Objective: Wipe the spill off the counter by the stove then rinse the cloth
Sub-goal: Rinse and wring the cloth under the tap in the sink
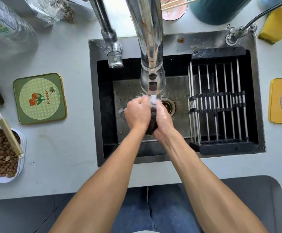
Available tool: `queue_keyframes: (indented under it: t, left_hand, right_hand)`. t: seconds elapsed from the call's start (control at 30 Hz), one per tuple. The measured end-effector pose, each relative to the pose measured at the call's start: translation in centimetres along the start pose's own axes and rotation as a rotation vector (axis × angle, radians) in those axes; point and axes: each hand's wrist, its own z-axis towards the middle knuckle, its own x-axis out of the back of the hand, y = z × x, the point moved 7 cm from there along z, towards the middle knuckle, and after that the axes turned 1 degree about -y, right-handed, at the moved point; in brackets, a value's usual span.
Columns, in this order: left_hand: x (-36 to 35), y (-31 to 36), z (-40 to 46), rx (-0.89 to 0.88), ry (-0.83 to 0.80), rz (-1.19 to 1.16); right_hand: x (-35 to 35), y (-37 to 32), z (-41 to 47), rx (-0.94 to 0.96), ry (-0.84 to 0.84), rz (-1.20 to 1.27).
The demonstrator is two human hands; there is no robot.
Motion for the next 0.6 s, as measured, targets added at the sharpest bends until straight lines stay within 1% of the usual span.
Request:
queue_keyframes:
  t: [0.03, 0.07, 0.13, 0.2, 0.27, 0.3, 0.33, 0.37, 0.43, 0.47, 0.5, 0.53, 0.6]
  left_hand:
    - [0.2, -0.4, 0.1, 0.049, -0.01, -0.014]
    - [0.1, -0.4, -0.4, 0.042, -0.021, -0.01]
    - [-1.0, 0.5, -2.8, -0.104, -0.059, 0.024]
    - [-1.9, 1.7, -4.7, -0.231, -0.087, 0.067]
    - [-1.8, 2.3, -3.3, -0.286, -0.067, 0.134]
    - [-1.3, 2.7, -2.3, -0.31, -0.037, 0.189]
    - [-0.7, 2.6, -1.1, -0.301, -0.02, 0.227]
    - [0.0, 2.2, 0.1, -0.254, -0.006, 0.203]
    - [1.2, 0.8, 0.9, -0.121, 0.008, 0.079]
    - [1.2, 0.5, 0.3, -0.092, 0.009, 0.057]
    - [0.9, 0.6, -0.7, -0.113, 0.002, 0.068]
    - [0.1, 1.0, -1.8, -0.169, -0.022, 0.083]
    - [-1.2, 2.5, -3.6, -0.294, -0.064, 0.116]
  right_hand:
    - [0.1, -0.5, 0.1, 0.016, 0.02, -0.037]
    - [0.2, -1.3, 0.2, 0.043, 0.034, -0.08]
    - [0.9, -2.7, 0.5, 0.052, 0.068, -0.114]
    - [1.0, -2.8, 0.5, 0.014, 0.071, -0.044]
    - [0.5, -1.8, 0.4, 0.002, 0.042, 0.088]
    - [0.2, -1.2, 0.3, 0.011, 0.035, 0.094]
    - [0.0, -0.8, -0.1, 0.025, 0.033, 0.057]
    - [-0.3, -0.7, -0.5, 0.044, 0.023, 0.011]
    - [-0.8, -1.3, -0.5, 0.077, -0.016, -0.073]
    - [-0.8, -2.1, -0.5, 0.105, -0.008, -0.12]
    - [-0.6, -2.9, -0.3, 0.123, 0.023, -0.142]
    - [-0.1, -3.5, 0.1, 0.126, 0.047, -0.142]
    - [-0.3, -3.8, 0.1, 0.108, 0.015, -0.077]
